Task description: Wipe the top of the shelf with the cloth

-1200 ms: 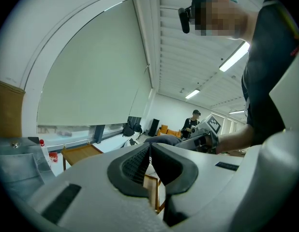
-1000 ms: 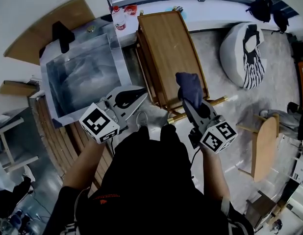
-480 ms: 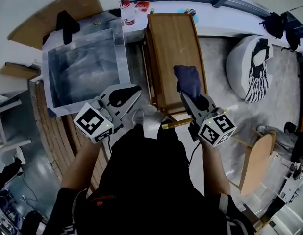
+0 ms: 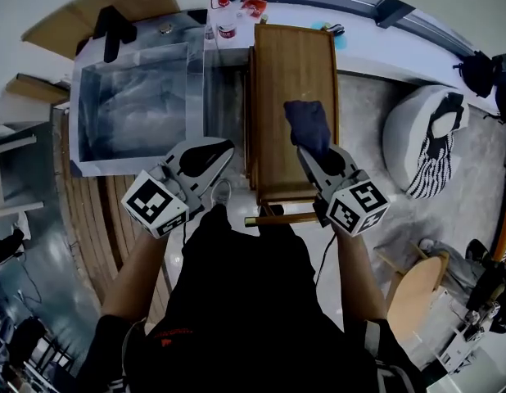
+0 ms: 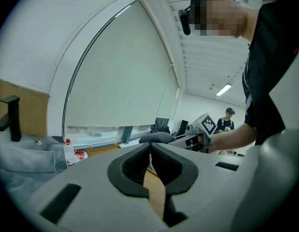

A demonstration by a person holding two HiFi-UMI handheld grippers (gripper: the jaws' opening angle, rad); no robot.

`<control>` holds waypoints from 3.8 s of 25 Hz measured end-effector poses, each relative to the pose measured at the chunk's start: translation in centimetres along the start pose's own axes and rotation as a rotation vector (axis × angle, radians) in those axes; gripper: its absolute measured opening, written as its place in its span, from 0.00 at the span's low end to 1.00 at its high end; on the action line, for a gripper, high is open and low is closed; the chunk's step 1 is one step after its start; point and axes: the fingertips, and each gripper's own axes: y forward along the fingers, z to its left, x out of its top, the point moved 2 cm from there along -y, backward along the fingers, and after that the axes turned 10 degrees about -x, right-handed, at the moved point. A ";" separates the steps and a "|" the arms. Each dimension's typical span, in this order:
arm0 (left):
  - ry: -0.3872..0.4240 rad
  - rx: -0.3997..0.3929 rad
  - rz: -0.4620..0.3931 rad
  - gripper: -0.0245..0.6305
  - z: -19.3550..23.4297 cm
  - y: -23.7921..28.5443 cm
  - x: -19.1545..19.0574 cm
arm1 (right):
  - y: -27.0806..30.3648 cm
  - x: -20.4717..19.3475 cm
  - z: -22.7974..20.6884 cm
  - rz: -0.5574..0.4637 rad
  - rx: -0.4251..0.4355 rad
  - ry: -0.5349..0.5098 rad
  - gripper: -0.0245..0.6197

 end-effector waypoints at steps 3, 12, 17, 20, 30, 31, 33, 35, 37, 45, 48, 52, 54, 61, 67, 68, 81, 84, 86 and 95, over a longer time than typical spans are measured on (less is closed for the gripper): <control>-0.004 0.048 -0.003 0.08 0.1 1.0 0.2 | 0.5 0.6 -1.7 0.011 0.031 -0.018 0.18; -0.067 0.146 0.023 0.08 0.5 3.5 -0.8 | 4.9 1.8 -6.1 0.047 0.099 -0.109 0.18; -0.096 0.178 0.027 0.08 1.5 3.6 -1.9 | 8.7 1.8 -7.8 0.065 0.110 -0.152 0.18; -0.113 0.185 0.035 0.08 1.9 3.5 -2.9 | 11.1 1.4 -8.4 0.080 0.115 -0.179 0.18; -0.163 0.200 0.054 0.08 3.9 2.1 -5.6 | 19.4 -0.1 -9.0 0.145 0.123 -0.273 0.18; -0.167 0.200 0.054 0.08 4.2 2.0 -5.9 | 20.3 -0.3 -9.2 0.153 0.121 -0.280 0.18; -0.175 0.198 0.056 0.08 4.6 1.8 -6.5 | 21.8 -0.7 -9.4 0.167 0.116 -0.292 0.18; -0.183 0.195 0.056 0.08 5.1 1.6 -7.0 | 23.2 -1.0 -9.7 0.177 0.112 -0.301 0.18; -0.191 0.193 0.056 0.08 5.5 1.5 -7.4 | 24.6 -1.4 -10.1 0.186 0.107 -0.311 0.18; -0.210 0.184 0.067 0.08 6.2 1.3 -8.9 | 30.5 -2.0 -13.1 0.217 0.045 -0.351 0.18; -0.218 0.184 0.062 0.08 6.5 1.0 -9.5 | 32.7 -2.2 -13.7 0.234 0.028 -0.371 0.18; -0.231 0.191 0.055 0.08 6.7 0.6 -10.0 | 35.2 -2.9 -14.2 0.261 0.014 -0.393 0.18; -0.233 0.195 0.055 0.08 6.7 0.3 -10.1 | 36.0 -3.2 -14.4 0.270 0.005 -0.397 0.18; -0.250 0.223 0.059 0.08 6.4 -1.3 -10.9 | 38.5 -3.0 -15.5 0.289 -0.042 -0.427 0.18; -0.282 0.226 0.061 0.08 6.4 -1.5 -11.8 | 40.2 -2.7 -15.9 0.316 -0.057 -0.456 0.18; -0.281 0.222 0.061 0.08 6.4 -1.4 -11.9 | 40.2 -2.8 -15.8 0.318 -0.056 -0.458 0.18; -0.267 0.170 0.064 0.08 5.7 -0.8 -11.6 | 35.8 -7.2 -13.8 0.377 -0.008 -0.513 0.18; -0.264 0.157 0.065 0.08 5.4 -0.9 -11.6 | 34.7 -8.2 -13.2 0.382 -0.001 -0.515 0.18; -0.259 0.147 0.066 0.08 5.1 -0.9 -11.7 | 34.0 -8.8 -12.8 0.386 0.002 -0.515 0.18; -0.236 0.114 0.071 0.08 3.4 -1.1 -11.7 | 31.0 -11.1 -11.3 0.403 0.011 -0.521 0.18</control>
